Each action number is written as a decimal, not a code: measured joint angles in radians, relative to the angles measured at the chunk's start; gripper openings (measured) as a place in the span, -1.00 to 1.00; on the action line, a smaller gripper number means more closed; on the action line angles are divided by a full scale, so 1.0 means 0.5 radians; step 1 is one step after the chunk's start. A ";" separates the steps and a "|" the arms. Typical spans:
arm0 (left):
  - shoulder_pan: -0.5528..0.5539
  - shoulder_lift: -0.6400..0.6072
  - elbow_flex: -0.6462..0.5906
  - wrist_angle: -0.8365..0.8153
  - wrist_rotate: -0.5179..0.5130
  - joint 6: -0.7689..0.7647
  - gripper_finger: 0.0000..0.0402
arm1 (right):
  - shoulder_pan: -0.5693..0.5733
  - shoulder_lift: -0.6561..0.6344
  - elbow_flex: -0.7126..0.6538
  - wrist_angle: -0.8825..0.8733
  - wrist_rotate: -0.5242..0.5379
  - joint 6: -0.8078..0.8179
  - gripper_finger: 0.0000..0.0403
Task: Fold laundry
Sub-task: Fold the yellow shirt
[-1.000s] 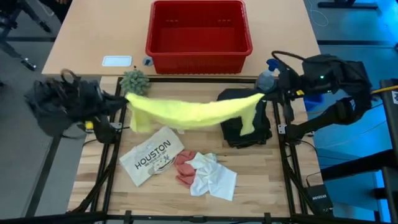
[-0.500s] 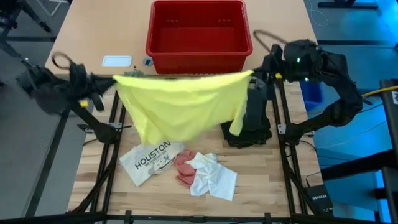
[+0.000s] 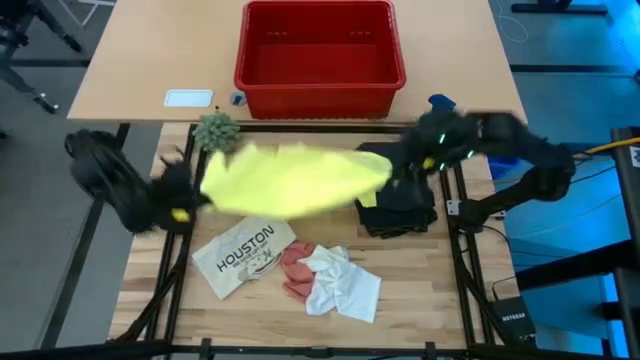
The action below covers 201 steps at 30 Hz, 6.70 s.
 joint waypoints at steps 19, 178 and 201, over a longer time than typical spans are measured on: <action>-0.852 0.515 -1.079 1.175 0.273 -1.492 -1.00 | 1.094 -0.130 -1.817 1.872 0.185 1.441 -1.00; -1.225 1.050 -1.087 1.118 0.504 -1.593 -1.00 | 0.450 1.106 -1.112 0.728 0.768 1.718 -0.97; -1.227 1.050 -1.086 1.186 0.568 -1.656 -0.76 | 0.767 0.627 -1.137 1.439 1.132 1.774 0.55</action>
